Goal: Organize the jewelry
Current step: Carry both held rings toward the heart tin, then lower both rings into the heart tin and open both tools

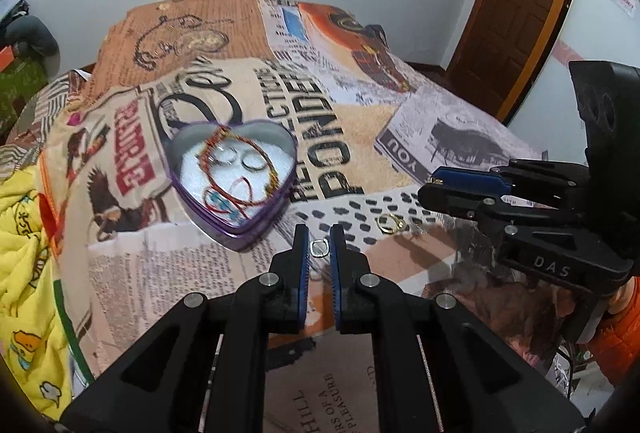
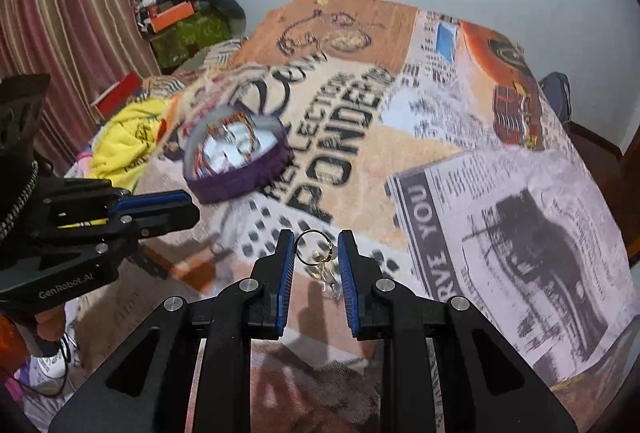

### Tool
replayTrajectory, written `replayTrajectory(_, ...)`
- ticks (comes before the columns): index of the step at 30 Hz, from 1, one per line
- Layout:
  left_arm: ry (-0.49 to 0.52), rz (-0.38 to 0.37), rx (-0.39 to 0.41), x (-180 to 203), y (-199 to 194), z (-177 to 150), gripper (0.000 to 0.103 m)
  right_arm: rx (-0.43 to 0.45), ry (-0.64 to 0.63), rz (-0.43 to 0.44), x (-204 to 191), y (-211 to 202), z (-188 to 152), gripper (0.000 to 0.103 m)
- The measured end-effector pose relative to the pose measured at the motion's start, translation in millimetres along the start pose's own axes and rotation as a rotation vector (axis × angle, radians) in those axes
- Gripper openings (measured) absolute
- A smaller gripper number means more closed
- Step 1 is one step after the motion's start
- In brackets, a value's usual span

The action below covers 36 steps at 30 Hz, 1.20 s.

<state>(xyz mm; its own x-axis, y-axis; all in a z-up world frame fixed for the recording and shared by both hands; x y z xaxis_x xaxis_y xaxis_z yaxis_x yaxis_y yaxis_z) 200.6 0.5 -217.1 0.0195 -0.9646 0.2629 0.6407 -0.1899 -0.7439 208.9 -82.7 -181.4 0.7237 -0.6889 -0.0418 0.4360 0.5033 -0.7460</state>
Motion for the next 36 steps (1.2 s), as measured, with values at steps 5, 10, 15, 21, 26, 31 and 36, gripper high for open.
replayTrajectory(5, -0.002, 0.02, 0.047, -9.6, -15.9, 10.7, 0.008, 0.044, -0.004, 0.012, -7.1, -3.5, 16.9, 0.02)
replayTrajectory(10, -0.016, 0.04, 0.091, -23.2, -28.6, 23.9, 0.008, 0.085, -0.018, 0.028, -17.0, -3.7, 36.9, 0.02)
replayTrajectory(15, -0.021, 0.054, 0.121, -35.4, -34.5, 38.1, 0.008, 0.104, -0.03, 0.051, -26.4, 3.4, 52.1, 0.02)
replayTrajectory(21, -0.027, 0.045, 0.138, -45.0, -33.6, 51.5, 0.008, 0.083, -0.053, 0.077, -37.7, 25.3, 63.7, 0.02)
replayTrajectory(26, -0.04, 0.024, 0.12, -50.7, -21.6, 56.4, 0.008, 0.059, -0.072, 0.092, -42.3, 40.9, 66.7, 0.02)
replayTrajectory(31, -0.037, 0.015, 0.102, -53.8, -7.1, 58.6, 0.008, 0.035, -0.081, 0.103, -43.5, 55.1, 67.2, 0.02)
replayTrajectory(36, -0.05, -0.015, 0.074, -57.0, 3.3, 59.6, 0.008, 0.008, -0.094, 0.116, -46.3, 66.9, 64.1, 0.02)
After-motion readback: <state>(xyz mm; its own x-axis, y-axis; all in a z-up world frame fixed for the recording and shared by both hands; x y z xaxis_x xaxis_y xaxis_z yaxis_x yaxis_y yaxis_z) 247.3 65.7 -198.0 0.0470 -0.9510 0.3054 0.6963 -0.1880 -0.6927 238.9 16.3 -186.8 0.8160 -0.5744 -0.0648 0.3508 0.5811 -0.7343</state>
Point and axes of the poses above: each gripper's, at about its wrist camera, not at the fingertips, and y roughly the way its jaws point, x to its right, z to its top, the point moved 7 cm from there along y, roughly the way its jaws point, and after that the axes turned 9 degrees about -y, right-handed, at the moved point
